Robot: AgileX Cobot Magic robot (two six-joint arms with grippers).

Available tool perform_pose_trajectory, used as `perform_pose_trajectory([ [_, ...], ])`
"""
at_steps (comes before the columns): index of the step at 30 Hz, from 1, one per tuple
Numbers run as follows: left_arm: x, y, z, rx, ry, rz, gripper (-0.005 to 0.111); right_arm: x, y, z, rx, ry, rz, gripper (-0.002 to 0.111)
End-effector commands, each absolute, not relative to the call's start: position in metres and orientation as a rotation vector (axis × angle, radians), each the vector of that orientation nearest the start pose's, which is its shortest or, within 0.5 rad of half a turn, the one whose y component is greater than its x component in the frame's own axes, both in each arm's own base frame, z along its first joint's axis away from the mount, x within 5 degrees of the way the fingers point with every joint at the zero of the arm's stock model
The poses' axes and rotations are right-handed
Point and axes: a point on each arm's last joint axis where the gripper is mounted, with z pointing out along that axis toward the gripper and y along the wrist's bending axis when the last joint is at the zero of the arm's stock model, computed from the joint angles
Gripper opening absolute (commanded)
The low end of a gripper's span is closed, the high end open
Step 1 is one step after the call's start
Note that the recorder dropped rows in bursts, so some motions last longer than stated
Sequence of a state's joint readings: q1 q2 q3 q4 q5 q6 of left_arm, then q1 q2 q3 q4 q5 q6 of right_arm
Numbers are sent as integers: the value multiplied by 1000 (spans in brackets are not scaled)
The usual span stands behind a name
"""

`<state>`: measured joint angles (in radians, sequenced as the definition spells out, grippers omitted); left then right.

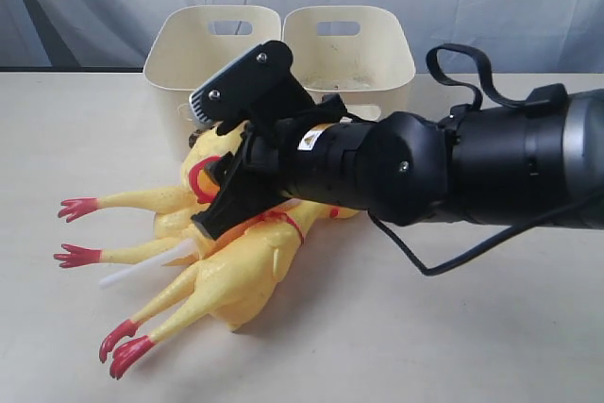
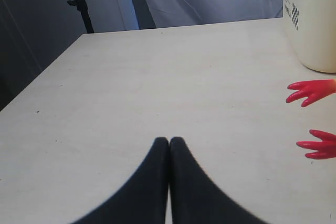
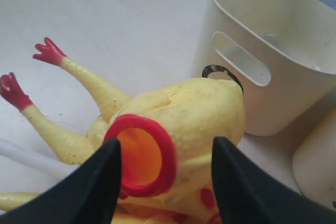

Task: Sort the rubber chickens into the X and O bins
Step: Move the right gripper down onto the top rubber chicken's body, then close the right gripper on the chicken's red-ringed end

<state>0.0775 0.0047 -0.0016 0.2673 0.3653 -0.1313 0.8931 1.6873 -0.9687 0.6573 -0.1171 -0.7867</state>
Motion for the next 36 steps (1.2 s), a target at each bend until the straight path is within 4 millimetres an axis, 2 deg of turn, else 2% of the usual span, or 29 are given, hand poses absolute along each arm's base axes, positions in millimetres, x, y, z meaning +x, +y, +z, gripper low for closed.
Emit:
perform_pose_trajectory([
  [1, 52, 13, 182, -26, 1839, 230, 0, 237, 283, 219, -995, 1853, 349, 50],
  [23, 52, 13, 182, -26, 1838, 229, 0, 243, 286, 203, -988, 1867, 316, 50],
  [26, 52, 13, 182, -26, 1838, 229, 0, 244, 286, 203, -982, 1862, 313, 45],
  [32, 52, 13, 182, -26, 1838, 229, 0, 243, 286, 203, -983, 1863, 313, 25],
  [36, 52, 13, 182, -26, 1838, 229, 0, 243, 286, 203, -981, 1864, 314, 24],
])
